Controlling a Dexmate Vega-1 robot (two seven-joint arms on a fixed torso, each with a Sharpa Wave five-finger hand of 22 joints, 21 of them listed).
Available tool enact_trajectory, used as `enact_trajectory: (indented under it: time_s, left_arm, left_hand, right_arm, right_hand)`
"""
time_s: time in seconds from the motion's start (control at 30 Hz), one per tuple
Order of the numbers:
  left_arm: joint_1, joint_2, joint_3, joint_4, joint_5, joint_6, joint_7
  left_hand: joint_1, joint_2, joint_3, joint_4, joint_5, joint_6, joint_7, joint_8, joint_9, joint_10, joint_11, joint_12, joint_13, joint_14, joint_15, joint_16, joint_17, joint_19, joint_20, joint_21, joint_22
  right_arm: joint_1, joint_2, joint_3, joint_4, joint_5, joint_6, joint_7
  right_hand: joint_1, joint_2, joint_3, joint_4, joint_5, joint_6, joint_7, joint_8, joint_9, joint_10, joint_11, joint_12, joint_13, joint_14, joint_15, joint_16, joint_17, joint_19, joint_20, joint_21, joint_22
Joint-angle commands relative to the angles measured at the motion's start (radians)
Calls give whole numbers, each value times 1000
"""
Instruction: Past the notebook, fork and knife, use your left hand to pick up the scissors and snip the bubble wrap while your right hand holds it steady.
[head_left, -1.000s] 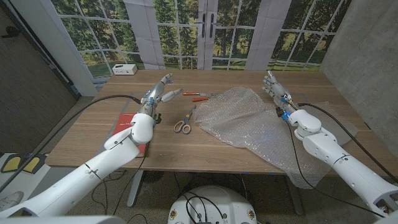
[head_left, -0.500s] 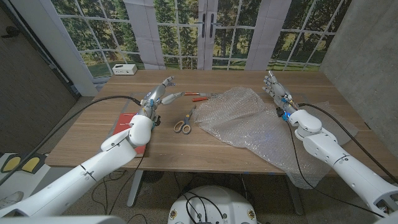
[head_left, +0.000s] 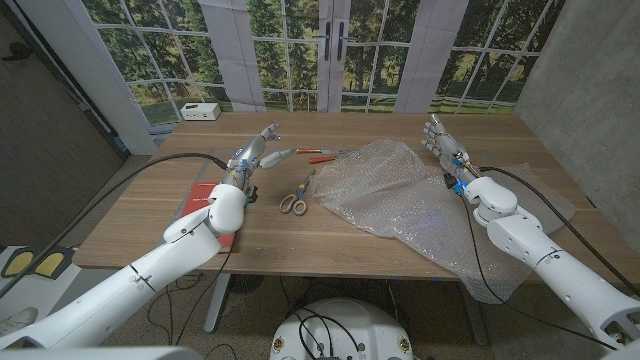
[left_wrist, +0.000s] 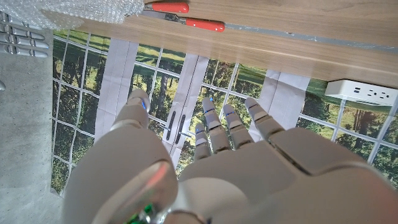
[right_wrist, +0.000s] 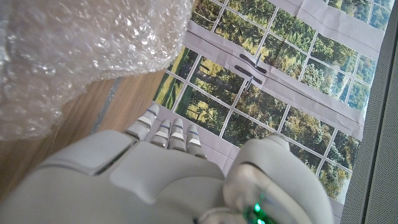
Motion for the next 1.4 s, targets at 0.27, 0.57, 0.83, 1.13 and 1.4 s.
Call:
enact_trajectory:
  time_s: [0.27, 0.57, 0.83, 1.13, 1.4]
  left_arm:
    - [-2, -16, 30, -31, 32, 74, 15]
    - [-29, -14, 89, -68, 113, 200, 3]
    - [-26, -19, 93, -65, 114, 189, 13]
    - [-44, 3, 107, -93, 132, 246, -41]
    - [-54, -19, 118, -106, 126, 315, -55]
  left_hand:
    - [40, 0, -3, -7, -3, 8, 32, 4, 3, -14, -4, -3, 9, -41, 9, -13, 0, -17, 4, -3, 1]
    - [92, 1, 5, -16, -3, 1, 45, 4, 3, 3, -14, 2, 17, -5, 25, 5, 0, 20, 21, 11, 1]
    - [96, -5, -2, -11, -3, 1, 47, 3, 3, -1, -22, 2, 24, 2, 18, 7, 1, 35, 33, 15, 2]
    - [128, 22, 9, -11, 13, -32, 40, -5, 3, -12, -24, 6, 47, -19, 21, 0, 3, 13, 46, 5, 3]
    - [135, 17, -1, -6, 21, -34, 60, -1, 2, 4, 6, 20, 73, -7, 35, 3, -1, 62, 8, 19, 3]
  right_arm:
    - [6, 3, -3, -1, 1, -6, 0]
    - [1, 1, -3, -7, 3, -7, -1]
    - [-2, -2, -2, -10, 3, -6, 1]
    - [1, -1, -1, -8, 10, -8, 10]
    - [1, -5, 1, -13, 15, -17, 10]
  right_hand:
    - [2, 10, 2, -4, -4, -9, 2, 1, 5, -3, 0, 0, 3, -6, 2, 4, 2, -2, -6, 5, 3]
    - [11, 24, 12, -7, -4, -10, 2, 1, 5, -4, -1, 0, 3, -6, 2, 5, 2, -2, -7, 5, 3]
    - [19, 32, 19, -9, -4, -12, -1, 1, 5, -4, 0, 0, 3, -7, 2, 5, 2, -2, -7, 5, 3]
    - [24, 35, 23, -12, -5, -13, -3, 1, 5, -3, 0, 0, 3, -6, 2, 5, 2, -2, -8, 5, 3]
    - [29, 36, 27, -15, -6, -14, -2, 1, 5, -4, -2, 0, 3, -6, 1, 4, 1, -2, -6, 5, 3]
